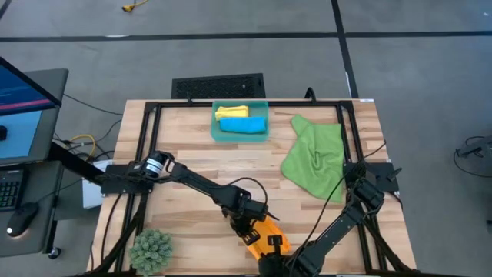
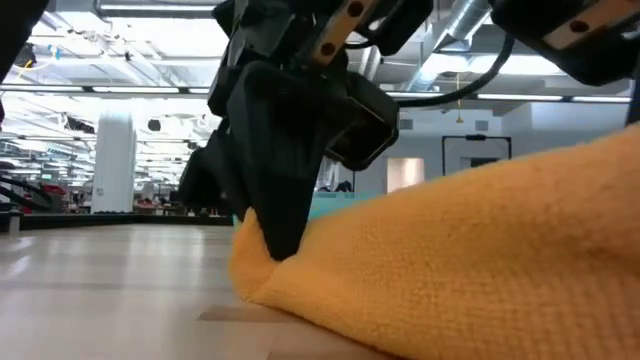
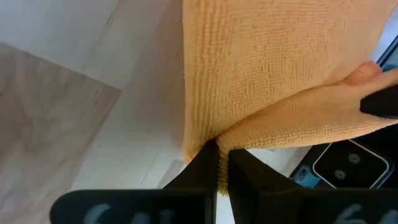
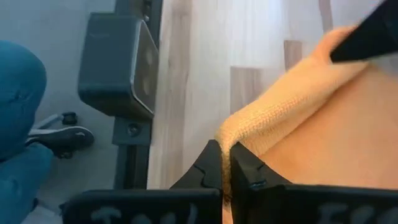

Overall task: Roll microfiber towels into tight, uniform cylinder then place into a basket
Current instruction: Roll the orange microfiber towel

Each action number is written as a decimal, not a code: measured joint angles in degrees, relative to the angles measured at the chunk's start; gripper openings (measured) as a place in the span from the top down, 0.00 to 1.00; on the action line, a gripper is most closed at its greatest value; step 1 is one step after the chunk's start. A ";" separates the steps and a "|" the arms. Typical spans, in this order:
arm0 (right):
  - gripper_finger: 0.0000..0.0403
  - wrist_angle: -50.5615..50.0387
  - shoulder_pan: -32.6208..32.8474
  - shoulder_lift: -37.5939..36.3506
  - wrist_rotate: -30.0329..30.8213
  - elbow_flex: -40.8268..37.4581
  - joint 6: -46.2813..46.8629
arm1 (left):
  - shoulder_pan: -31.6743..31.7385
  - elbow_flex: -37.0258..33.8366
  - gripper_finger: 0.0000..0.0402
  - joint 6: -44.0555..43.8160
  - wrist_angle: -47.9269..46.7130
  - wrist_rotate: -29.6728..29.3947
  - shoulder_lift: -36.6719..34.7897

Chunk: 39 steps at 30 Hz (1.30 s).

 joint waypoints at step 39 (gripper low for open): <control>0.65 -6.31 2.23 -0.85 0.60 -4.68 18.69 | -0.07 -1.86 0.98 -12.95 2.32 0.11 0.16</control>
